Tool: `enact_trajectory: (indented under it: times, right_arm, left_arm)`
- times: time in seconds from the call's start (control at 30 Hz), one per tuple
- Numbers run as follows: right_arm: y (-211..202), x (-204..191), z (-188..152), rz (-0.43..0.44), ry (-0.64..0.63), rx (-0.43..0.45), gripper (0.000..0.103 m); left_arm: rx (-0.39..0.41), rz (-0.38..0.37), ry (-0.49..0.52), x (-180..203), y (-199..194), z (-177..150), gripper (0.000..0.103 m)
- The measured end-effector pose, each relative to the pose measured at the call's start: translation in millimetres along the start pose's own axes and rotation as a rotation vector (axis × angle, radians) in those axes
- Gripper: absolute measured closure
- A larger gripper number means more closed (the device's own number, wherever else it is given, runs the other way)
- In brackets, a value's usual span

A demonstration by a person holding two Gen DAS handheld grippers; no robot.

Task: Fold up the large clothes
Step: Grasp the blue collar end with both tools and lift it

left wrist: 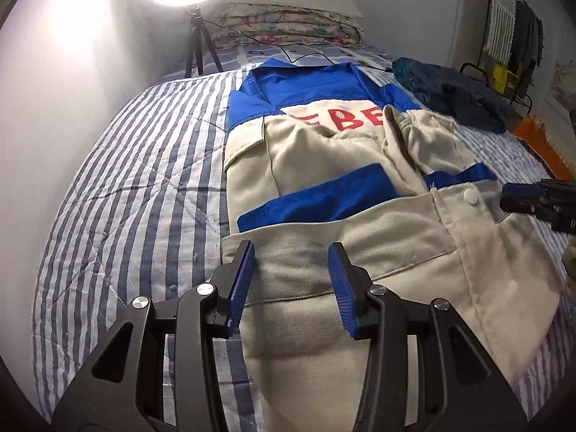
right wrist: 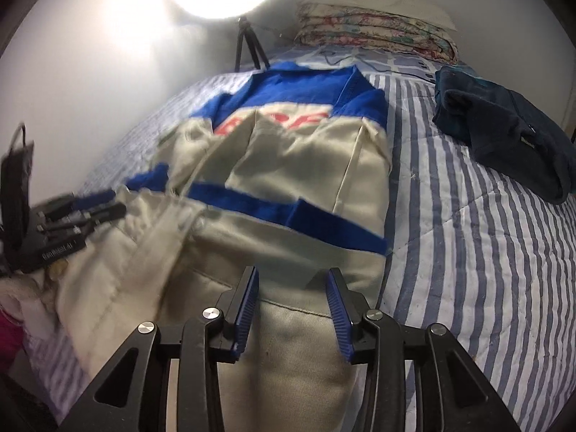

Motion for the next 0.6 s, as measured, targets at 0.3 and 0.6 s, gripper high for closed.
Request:
enact_trajectory:
  times: [0.3, 0.6]
  right_arm:
    - [-18, 12, 53, 0.045, 0.018, 0.058, 0.06]
    - [12, 35, 155, 0.116, 0.058, 0.066, 0.034]
  left_arm:
    - [0.031, -0.077, 0.002, -32, -11, 53, 0.035]
    - [-0.051, -0.348, -0.36, -134, 75, 142, 0.03]
Point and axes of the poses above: each gripper's, at about its wrist camera, not at the fingertips, and y roughly the way its jaws point, x to its right, z to its top, the point moved 2 cm from there along y, roughly the way its jaws point, and after that the axes turned 6 degrees about y, right-handed, at the moved point
